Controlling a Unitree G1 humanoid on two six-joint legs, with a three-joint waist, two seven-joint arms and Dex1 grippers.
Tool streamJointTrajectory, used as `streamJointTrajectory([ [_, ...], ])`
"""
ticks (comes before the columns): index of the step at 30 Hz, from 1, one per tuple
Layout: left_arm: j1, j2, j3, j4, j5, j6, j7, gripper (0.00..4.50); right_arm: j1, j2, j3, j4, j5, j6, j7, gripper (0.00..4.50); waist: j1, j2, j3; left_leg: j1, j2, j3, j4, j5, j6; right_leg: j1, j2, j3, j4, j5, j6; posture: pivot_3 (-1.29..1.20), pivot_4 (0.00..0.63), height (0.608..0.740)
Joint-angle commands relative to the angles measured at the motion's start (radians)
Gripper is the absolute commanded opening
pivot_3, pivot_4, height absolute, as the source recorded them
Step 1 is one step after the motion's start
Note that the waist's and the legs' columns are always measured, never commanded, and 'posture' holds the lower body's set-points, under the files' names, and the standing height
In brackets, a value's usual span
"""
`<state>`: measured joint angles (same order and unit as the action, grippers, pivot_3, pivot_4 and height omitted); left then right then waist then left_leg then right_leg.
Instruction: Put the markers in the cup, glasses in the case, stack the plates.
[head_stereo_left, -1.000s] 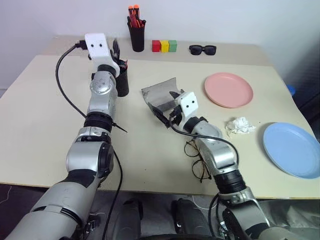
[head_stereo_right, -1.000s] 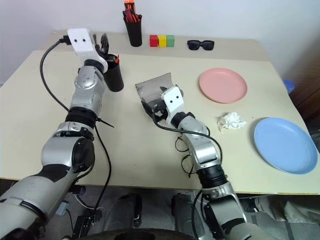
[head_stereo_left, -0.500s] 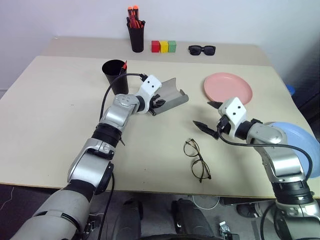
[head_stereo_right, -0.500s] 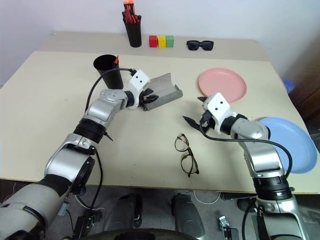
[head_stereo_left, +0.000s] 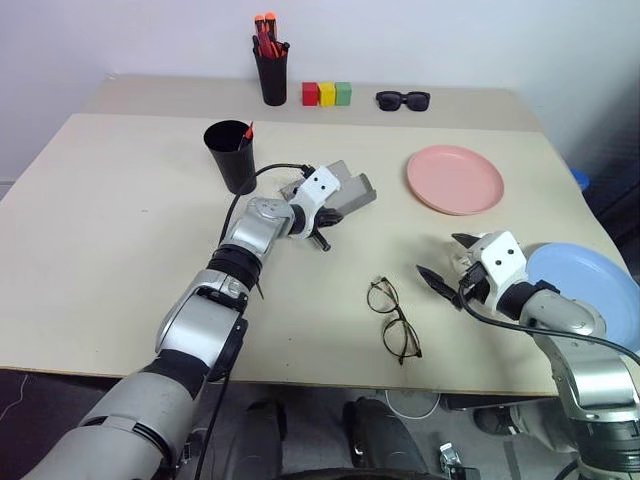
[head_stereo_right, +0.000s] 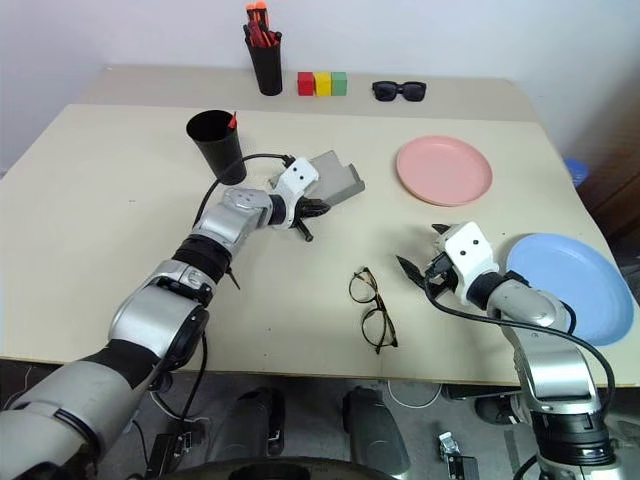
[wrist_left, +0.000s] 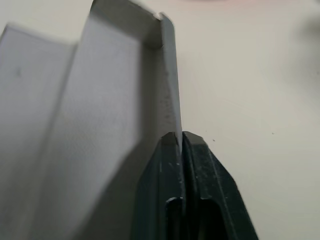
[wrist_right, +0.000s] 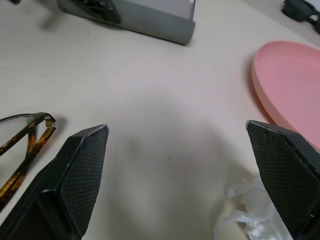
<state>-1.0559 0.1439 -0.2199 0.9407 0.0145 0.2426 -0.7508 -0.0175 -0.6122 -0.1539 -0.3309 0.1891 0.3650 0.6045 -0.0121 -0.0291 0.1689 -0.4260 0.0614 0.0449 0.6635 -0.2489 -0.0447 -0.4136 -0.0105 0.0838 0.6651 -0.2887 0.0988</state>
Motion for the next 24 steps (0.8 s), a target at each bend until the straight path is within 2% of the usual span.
streamJointTrajectory([
  [1,0.008,0.010,-0.004,-0.037,0.021,-0.102,-0.021,0.04,0.007,-0.006,-0.041,-0.041,-0.001,-0.004,-0.027,4.50,0.000,0.000,0.000,0.000,0.000,0.000,0.000,0.000,0.000,0.000,0.000,0.000,0.000,0.000,0.000,0.00,0.150,0.732],
  [5,0.066,0.042,-0.015,-0.102,0.042,-0.228,-0.054,0.04,0.019,-0.006,-0.042,-0.045,-0.006,-0.006,-0.041,4.50,-0.001,0.000,0.000,0.000,0.000,0.000,0.000,0.000,0.000,0.000,0.000,0.000,0.000,0.000,0.000,0.00,0.150,0.732],
  [9,0.223,0.170,-0.055,-0.347,0.028,-0.336,-0.249,0.04,0.026,-0.020,-0.053,-0.078,0.013,0.025,-0.030,4.50,-0.004,0.001,0.000,0.000,0.001,0.000,0.000,0.000,0.000,0.000,0.000,0.001,0.000,0.000,0.000,0.00,0.150,0.732],
  [16,0.350,0.323,-0.077,-0.570,-0.011,-0.278,-0.450,0.04,0.046,-0.067,-0.057,-0.166,0.109,0.168,0.039,4.50,0.004,0.002,-0.001,0.000,0.001,0.000,0.001,0.000,0.000,0.001,0.000,0.000,0.000,0.000,0.000,0.00,0.150,0.732],
  [21,0.349,0.341,-0.060,-0.613,-0.057,-0.134,-0.497,0.04,0.046,-0.070,-0.067,-0.241,0.227,0.334,0.046,4.50,0.000,0.002,-0.001,0.001,0.001,0.000,0.001,0.000,0.001,0.001,0.000,0.000,0.000,0.000,0.000,0.00,0.150,0.732],
  [24,0.351,0.343,-0.054,-0.616,-0.065,-0.130,-0.495,0.89,0.050,-0.062,-0.054,-0.295,0.284,0.419,0.035,4.50,-0.001,0.002,-0.001,0.001,0.001,-0.001,0.001,0.000,0.001,0.001,0.000,0.000,0.000,0.000,0.000,0.00,0.150,0.732],
])
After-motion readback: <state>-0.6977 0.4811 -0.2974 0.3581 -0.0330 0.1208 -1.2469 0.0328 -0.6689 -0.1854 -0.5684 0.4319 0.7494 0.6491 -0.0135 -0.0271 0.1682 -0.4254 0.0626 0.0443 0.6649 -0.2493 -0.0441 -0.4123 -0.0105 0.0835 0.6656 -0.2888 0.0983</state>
